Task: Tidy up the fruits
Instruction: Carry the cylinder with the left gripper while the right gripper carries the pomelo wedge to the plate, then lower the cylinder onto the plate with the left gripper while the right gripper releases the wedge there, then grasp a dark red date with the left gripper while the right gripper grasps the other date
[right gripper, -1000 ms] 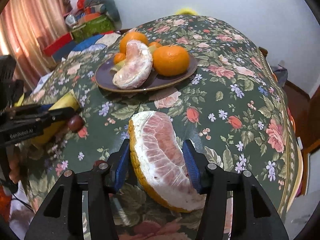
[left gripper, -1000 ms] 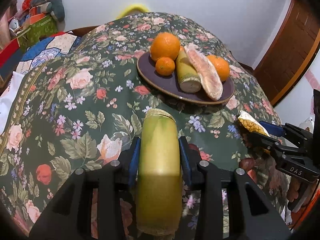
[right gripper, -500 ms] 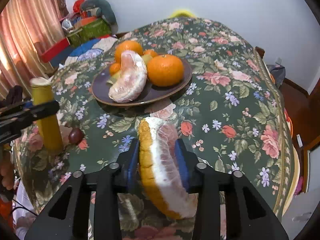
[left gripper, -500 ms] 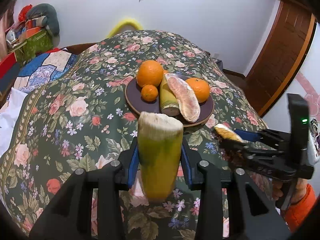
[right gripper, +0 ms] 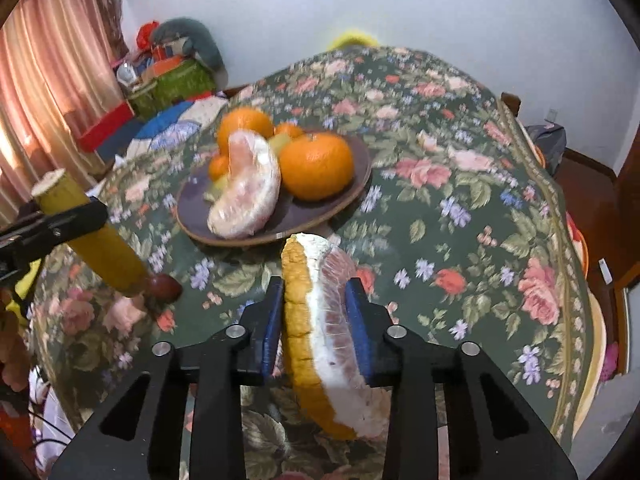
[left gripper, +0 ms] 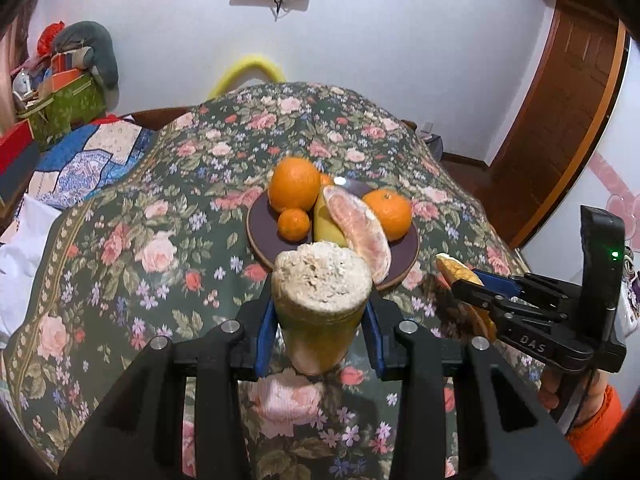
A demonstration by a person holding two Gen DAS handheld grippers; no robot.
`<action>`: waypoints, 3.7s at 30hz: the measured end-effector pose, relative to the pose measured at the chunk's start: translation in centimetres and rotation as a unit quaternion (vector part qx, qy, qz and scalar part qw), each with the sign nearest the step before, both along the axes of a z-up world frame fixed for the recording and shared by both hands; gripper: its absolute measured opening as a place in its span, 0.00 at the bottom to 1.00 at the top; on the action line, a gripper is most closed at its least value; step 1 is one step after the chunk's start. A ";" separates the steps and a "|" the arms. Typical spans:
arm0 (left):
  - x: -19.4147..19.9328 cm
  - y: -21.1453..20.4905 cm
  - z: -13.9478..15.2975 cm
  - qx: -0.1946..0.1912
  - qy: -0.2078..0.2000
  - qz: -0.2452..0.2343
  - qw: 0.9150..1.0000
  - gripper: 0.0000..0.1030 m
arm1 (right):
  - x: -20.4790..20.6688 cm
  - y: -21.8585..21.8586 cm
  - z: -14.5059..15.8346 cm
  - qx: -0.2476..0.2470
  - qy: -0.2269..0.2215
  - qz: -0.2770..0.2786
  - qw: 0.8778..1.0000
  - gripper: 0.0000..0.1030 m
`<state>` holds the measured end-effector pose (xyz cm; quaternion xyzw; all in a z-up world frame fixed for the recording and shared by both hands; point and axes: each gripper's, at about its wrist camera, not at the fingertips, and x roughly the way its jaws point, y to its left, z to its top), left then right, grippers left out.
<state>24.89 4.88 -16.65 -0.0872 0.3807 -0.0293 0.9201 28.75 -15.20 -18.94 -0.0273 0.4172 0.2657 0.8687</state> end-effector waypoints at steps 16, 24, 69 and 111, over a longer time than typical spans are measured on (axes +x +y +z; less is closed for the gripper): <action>3.8 0.8 1.6 -0.006 -0.011 -0.007 1.000 0.37 | 1.7 2.5 3.9 0.025 -0.067 -0.003 0.997 0.22; 7.5 1.3 -0.2 -0.013 0.019 -0.003 1.000 0.37 | 4.1 4.1 4.0 0.024 -0.074 -0.007 0.997 0.21; 7.1 1.5 0.2 -0.017 0.019 -0.009 1.000 0.38 | 4.3 6.2 3.9 0.029 -0.041 0.017 0.999 0.43; -6.9 -0.8 -3.2 0.047 0.049 0.014 0.998 0.49 | -8.0 3.4 -1.5 -0.078 -0.028 -0.007 0.997 0.58</action>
